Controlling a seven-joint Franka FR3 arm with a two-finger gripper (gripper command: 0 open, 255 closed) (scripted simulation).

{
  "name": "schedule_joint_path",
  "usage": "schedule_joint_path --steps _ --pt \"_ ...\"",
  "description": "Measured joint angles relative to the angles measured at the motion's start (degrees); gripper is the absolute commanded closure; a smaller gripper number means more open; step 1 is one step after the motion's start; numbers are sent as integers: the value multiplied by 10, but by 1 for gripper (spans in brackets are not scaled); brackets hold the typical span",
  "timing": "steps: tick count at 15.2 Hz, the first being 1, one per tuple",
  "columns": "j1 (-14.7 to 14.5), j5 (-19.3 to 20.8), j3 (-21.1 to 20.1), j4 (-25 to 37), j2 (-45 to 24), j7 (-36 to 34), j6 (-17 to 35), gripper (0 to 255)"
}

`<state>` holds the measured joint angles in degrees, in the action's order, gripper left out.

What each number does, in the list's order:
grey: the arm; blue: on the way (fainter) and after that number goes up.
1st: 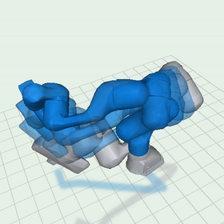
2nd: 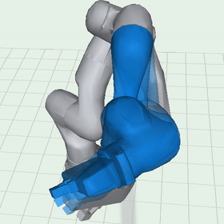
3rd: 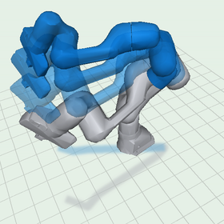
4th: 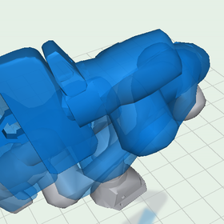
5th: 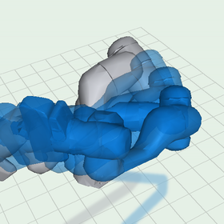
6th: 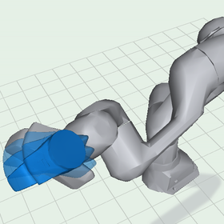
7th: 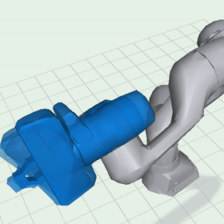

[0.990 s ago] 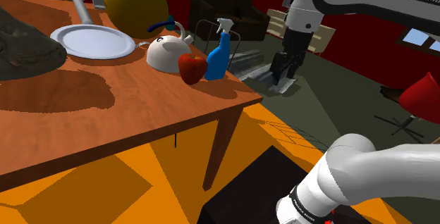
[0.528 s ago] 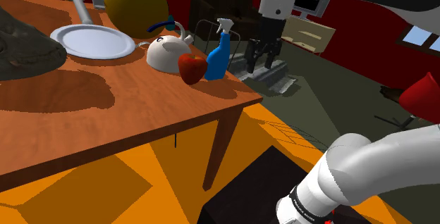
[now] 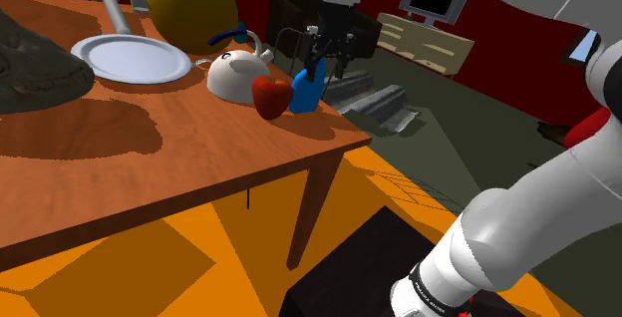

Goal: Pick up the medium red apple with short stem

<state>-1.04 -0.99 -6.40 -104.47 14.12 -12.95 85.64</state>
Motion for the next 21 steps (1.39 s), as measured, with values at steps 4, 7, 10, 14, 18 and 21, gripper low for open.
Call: schedule_joint_path --steps 4,7,10,14,18,21 --pt "-8 1 -16 103 -89 -30 -14 0" --pt "-15 5 -24 199 -162 -49 -38 0" --pt "-24 11 -31 279 -224 -67 -56 0" --pt "-24 11 -31 260 -229 -67 -33 0" --pt "-23 9 -30 225 -221 -66 -5 255" --pt "-23 9 -30 222 -221 -66 -3 255"
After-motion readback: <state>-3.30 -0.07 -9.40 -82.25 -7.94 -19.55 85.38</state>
